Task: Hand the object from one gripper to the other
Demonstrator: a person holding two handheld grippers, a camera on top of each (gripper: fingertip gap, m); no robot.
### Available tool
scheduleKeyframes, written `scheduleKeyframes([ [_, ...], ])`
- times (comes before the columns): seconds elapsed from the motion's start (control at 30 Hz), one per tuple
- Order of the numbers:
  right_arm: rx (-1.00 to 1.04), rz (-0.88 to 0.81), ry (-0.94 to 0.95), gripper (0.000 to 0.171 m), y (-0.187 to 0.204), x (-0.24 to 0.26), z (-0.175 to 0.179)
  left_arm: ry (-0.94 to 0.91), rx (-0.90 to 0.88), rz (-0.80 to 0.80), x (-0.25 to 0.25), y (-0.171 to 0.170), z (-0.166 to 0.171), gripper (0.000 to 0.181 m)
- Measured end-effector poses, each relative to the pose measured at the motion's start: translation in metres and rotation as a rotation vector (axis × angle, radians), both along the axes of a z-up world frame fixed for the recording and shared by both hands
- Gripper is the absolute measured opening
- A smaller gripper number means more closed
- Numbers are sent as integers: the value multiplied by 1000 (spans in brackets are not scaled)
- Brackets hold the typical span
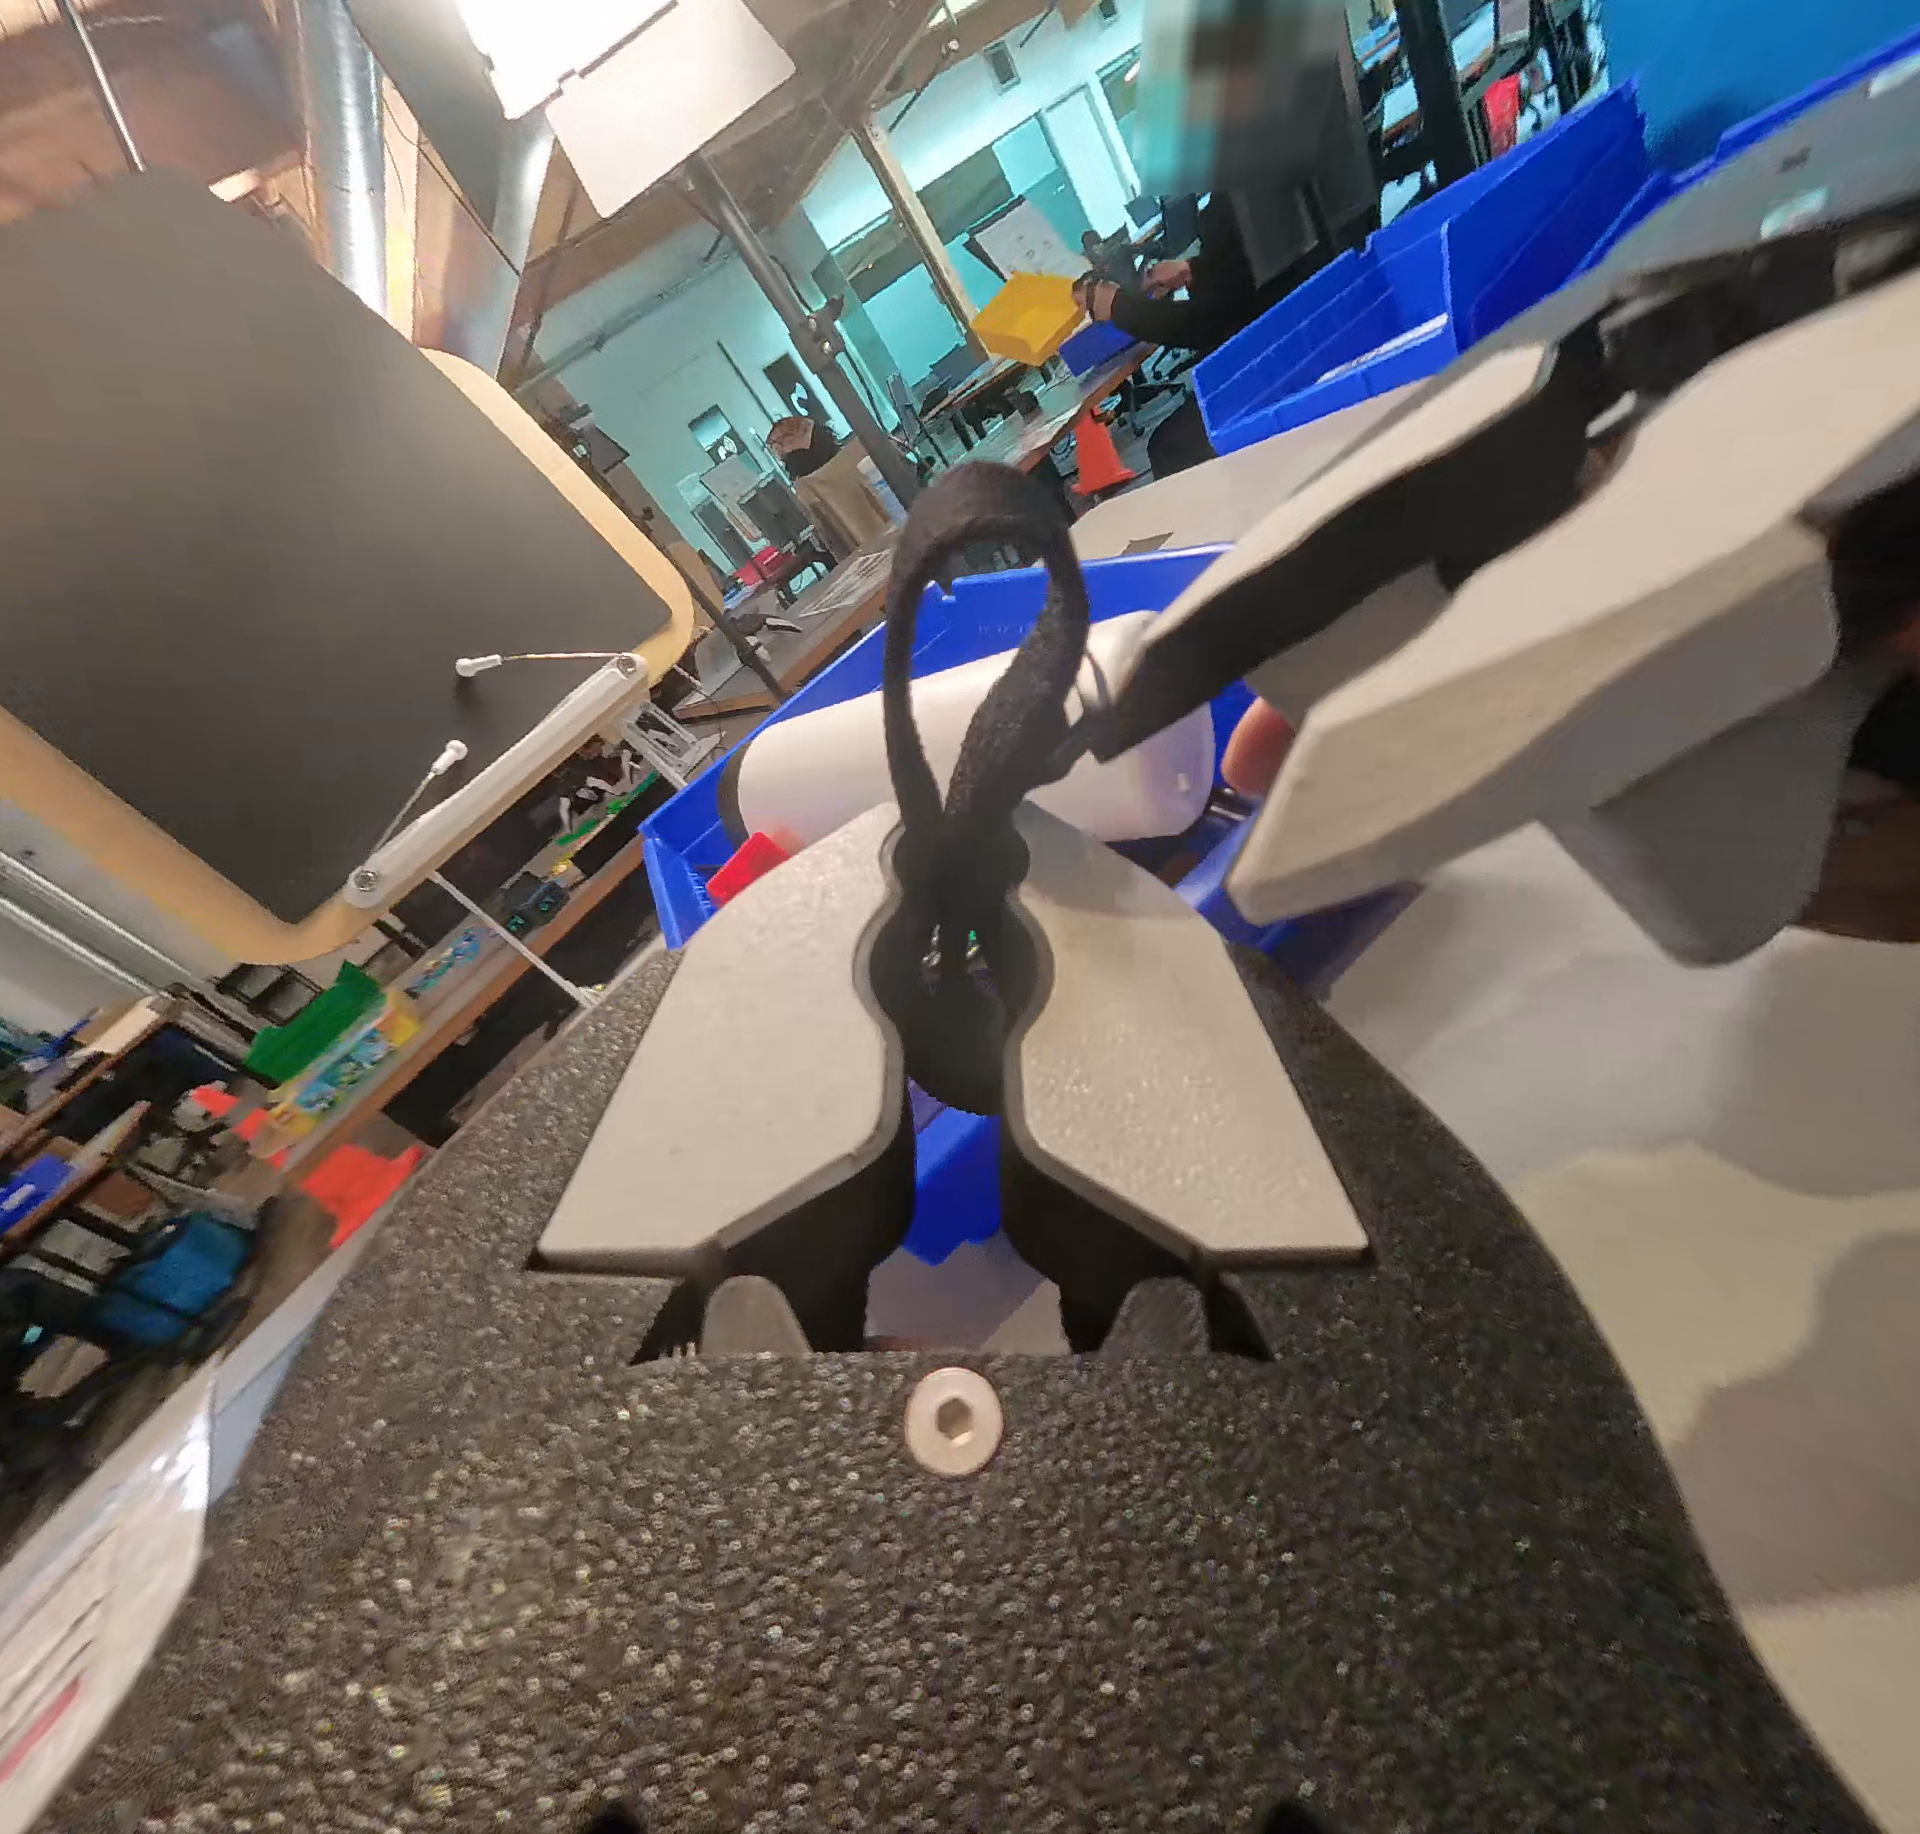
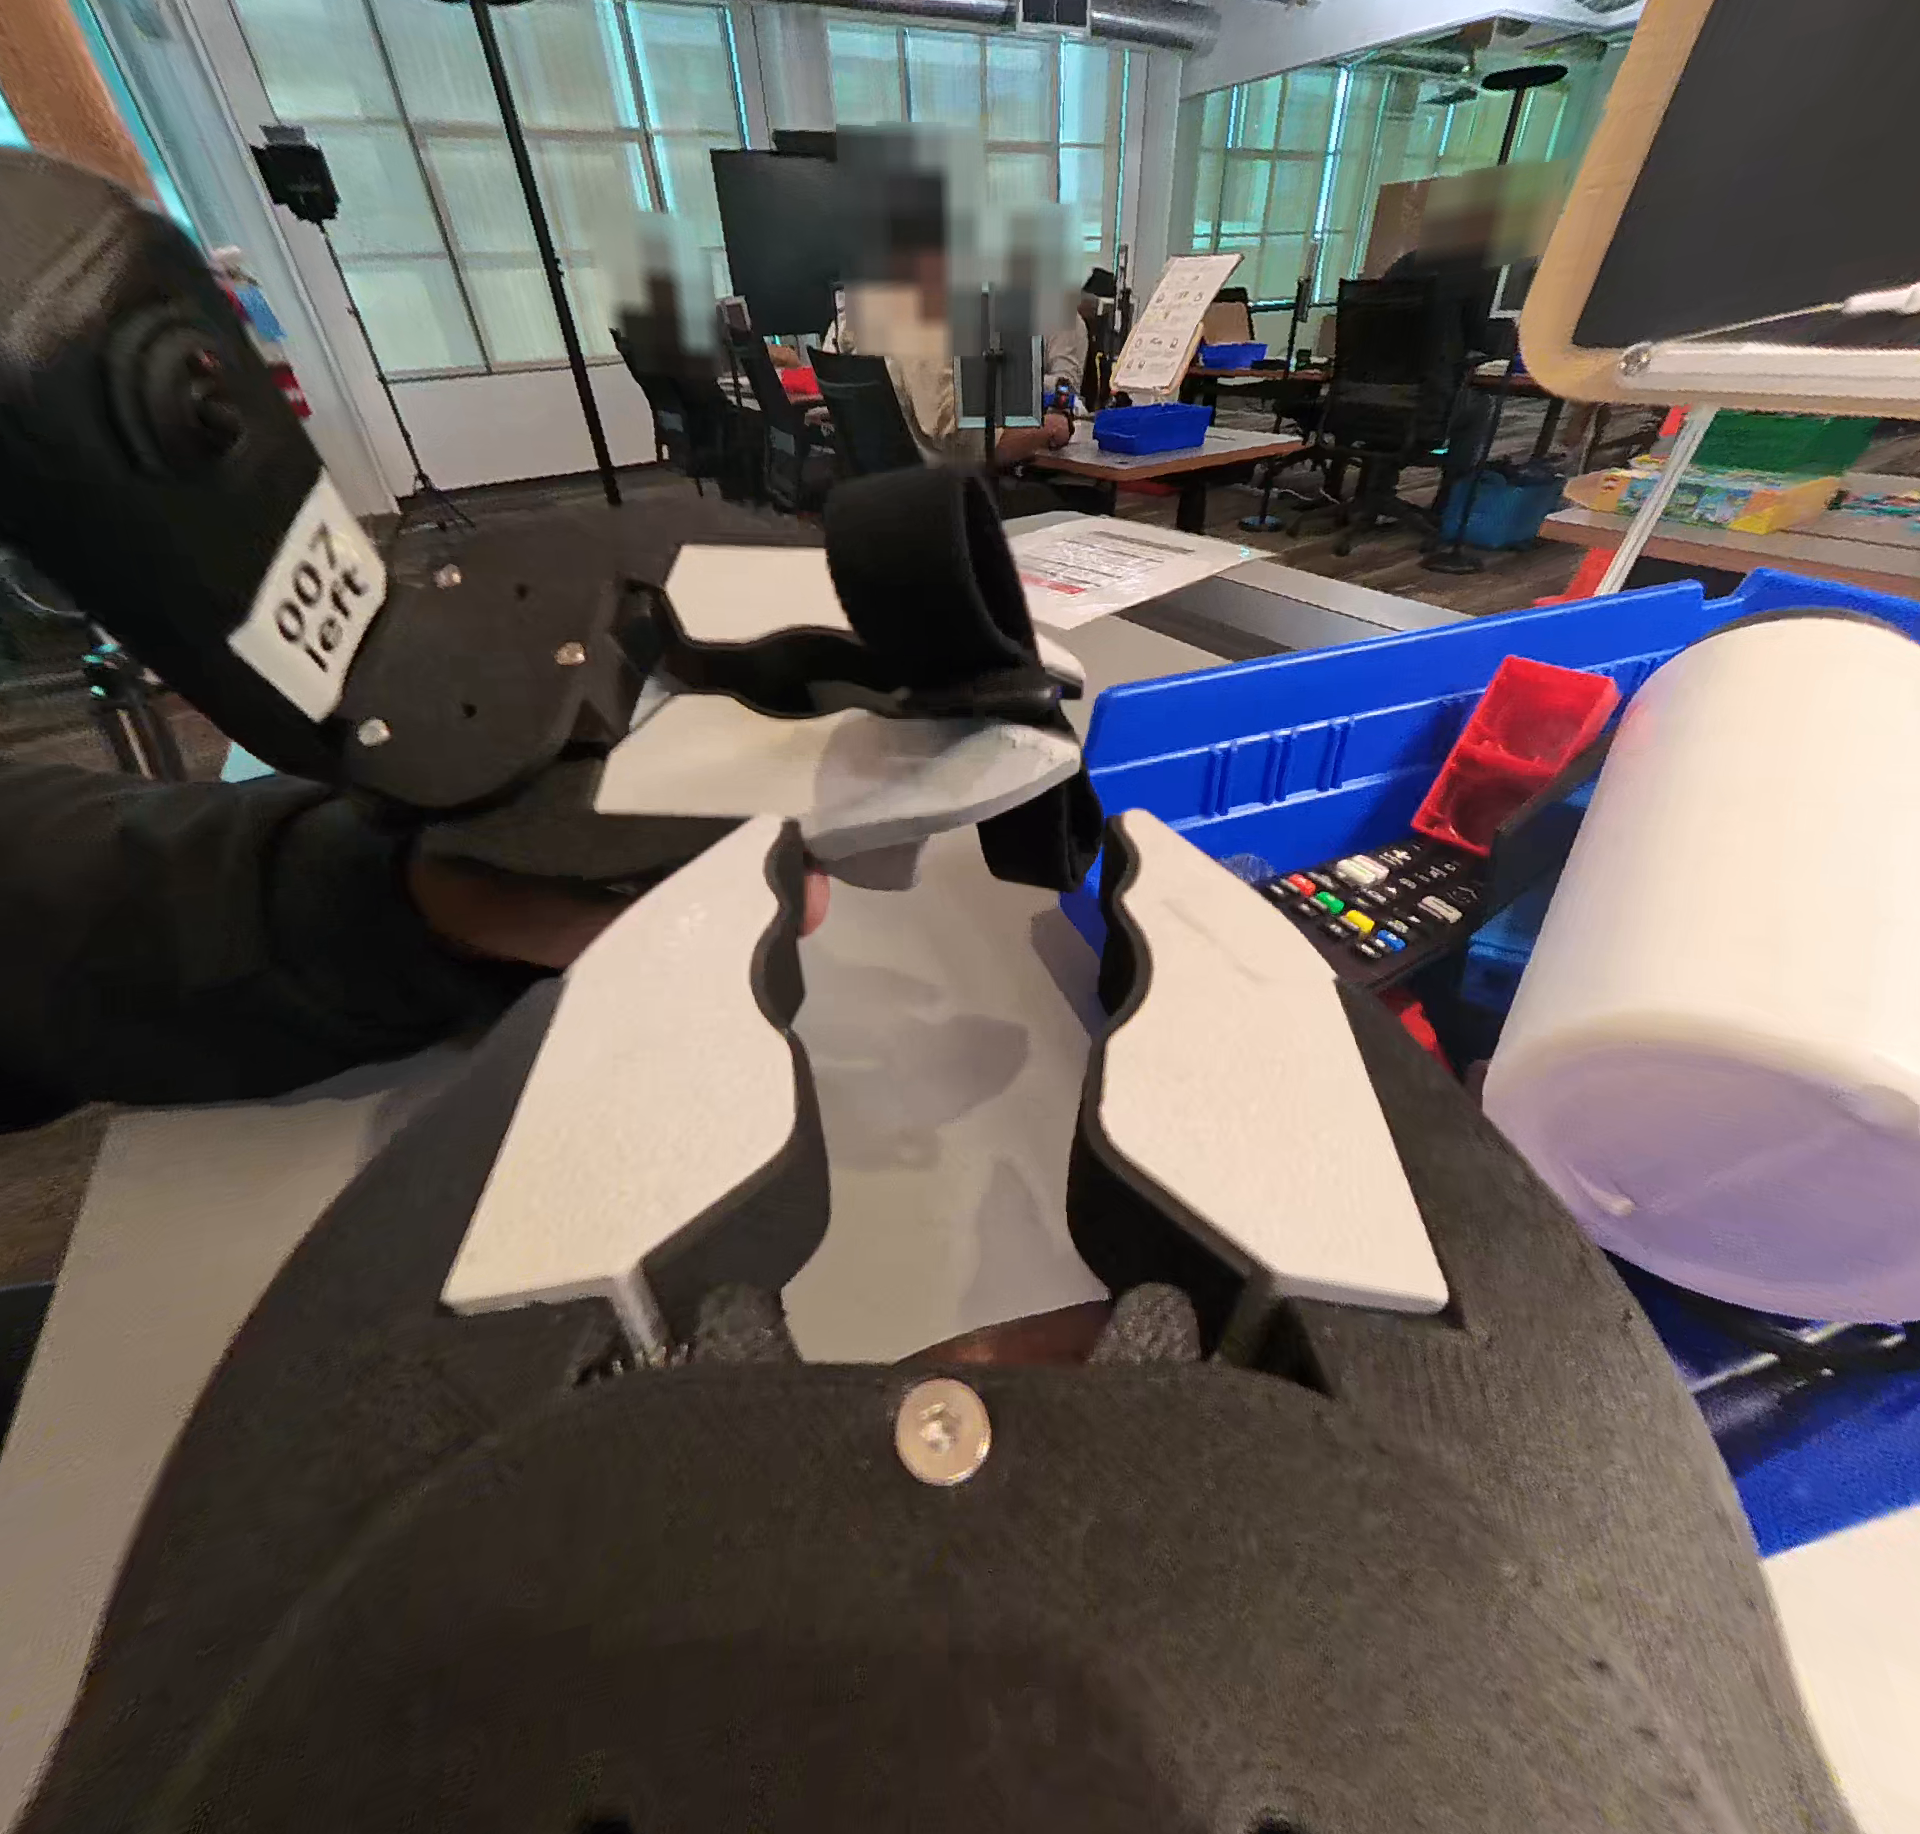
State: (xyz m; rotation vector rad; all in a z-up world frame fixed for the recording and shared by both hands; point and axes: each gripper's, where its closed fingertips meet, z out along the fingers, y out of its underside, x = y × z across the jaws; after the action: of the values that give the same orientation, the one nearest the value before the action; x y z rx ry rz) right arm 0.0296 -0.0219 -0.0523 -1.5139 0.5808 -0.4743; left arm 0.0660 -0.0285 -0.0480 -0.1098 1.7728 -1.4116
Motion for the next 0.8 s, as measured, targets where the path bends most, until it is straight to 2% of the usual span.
scheduleKeyframes([
  [0.23,20,18,43,56,1,-1,-2,-149,161,9,-12,-14,-14,13],
  [0.4,7,-34,42,25,-6,6,-6,-227,249,15,-16,-19,-22,15],
  [0.8,29,-22,21,18,-18,11,0,-227,232,18,-11,-15,-18,33],
])
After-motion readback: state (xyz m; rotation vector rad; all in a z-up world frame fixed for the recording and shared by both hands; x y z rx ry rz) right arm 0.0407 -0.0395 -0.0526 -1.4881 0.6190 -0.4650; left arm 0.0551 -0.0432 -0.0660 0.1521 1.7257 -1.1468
